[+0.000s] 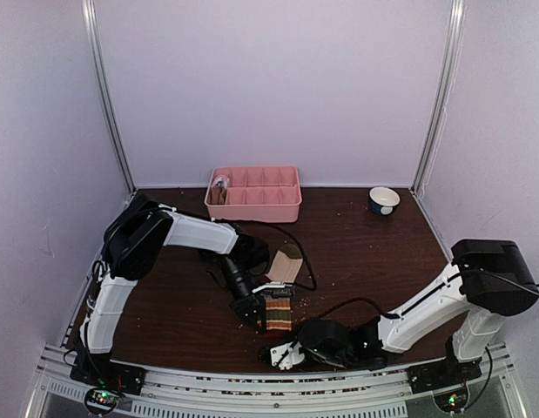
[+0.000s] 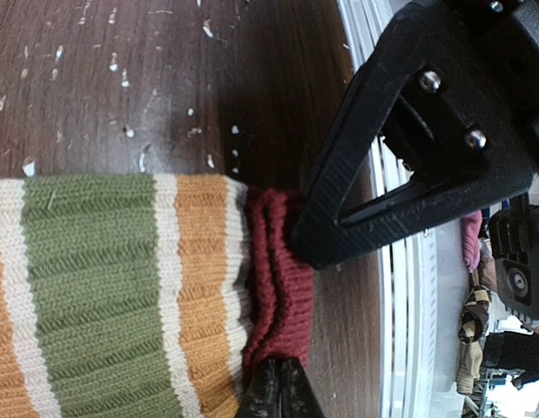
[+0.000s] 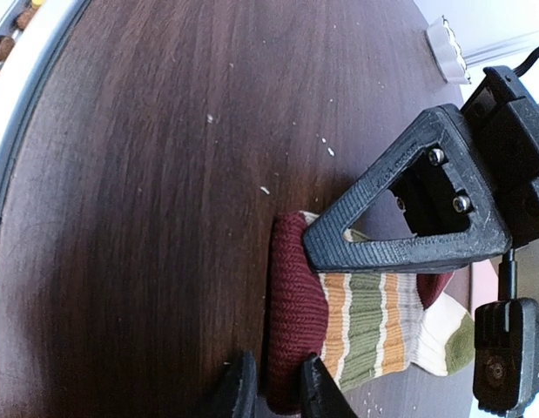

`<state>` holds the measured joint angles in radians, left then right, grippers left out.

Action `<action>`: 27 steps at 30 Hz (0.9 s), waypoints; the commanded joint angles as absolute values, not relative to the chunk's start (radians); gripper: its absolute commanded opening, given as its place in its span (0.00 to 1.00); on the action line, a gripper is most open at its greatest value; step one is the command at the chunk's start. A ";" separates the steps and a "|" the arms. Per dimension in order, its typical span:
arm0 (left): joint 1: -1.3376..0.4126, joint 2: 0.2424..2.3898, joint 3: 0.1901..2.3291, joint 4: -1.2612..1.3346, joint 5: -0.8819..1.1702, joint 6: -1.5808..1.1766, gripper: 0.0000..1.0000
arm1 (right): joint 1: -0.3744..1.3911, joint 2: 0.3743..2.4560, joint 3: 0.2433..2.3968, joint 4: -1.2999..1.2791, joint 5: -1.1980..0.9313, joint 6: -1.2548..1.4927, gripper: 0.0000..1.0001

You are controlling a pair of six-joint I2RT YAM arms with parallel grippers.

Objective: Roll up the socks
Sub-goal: Roll the sock at the center of the board.

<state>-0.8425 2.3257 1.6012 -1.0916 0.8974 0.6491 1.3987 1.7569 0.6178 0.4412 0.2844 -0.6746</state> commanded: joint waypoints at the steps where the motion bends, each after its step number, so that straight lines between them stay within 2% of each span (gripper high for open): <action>1: -0.831 2.395 1.590 -1.088 0.727 0.665 0.03 | 1.385 1.783 0.639 0.460 0.303 -0.681 0.19; 7: -0.830 2.395 1.597 -1.096 0.725 0.670 0.03 | 1.372 1.793 0.633 0.449 0.288 -0.668 0.17; 14: -0.830 2.401 1.610 -1.101 0.725 0.670 0.03 | 1.354 1.791 0.639 0.401 0.243 -0.634 0.00; 17: -0.826 2.399 1.621 -1.106 0.726 0.670 0.06 | 1.336 1.790 0.657 0.354 0.200 -0.589 0.00; 21: -0.814 2.384 1.627 -1.105 0.727 0.674 0.17 | 1.301 1.779 0.690 0.258 0.087 -0.519 0.00; 24: -0.796 2.335 1.608 -1.069 0.706 0.654 0.34 | 1.293 1.778 0.725 0.168 0.012 -0.477 0.00; 27: -0.768 2.225 1.539 -0.984 0.699 0.622 0.39 | 1.291 1.772 0.745 0.101 -0.054 -0.414 0.00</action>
<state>-0.8227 2.3032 1.6150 -1.1591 0.8814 0.6487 1.2957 1.7737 0.7284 0.2821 0.0879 -0.5201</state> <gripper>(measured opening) 0.370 0.025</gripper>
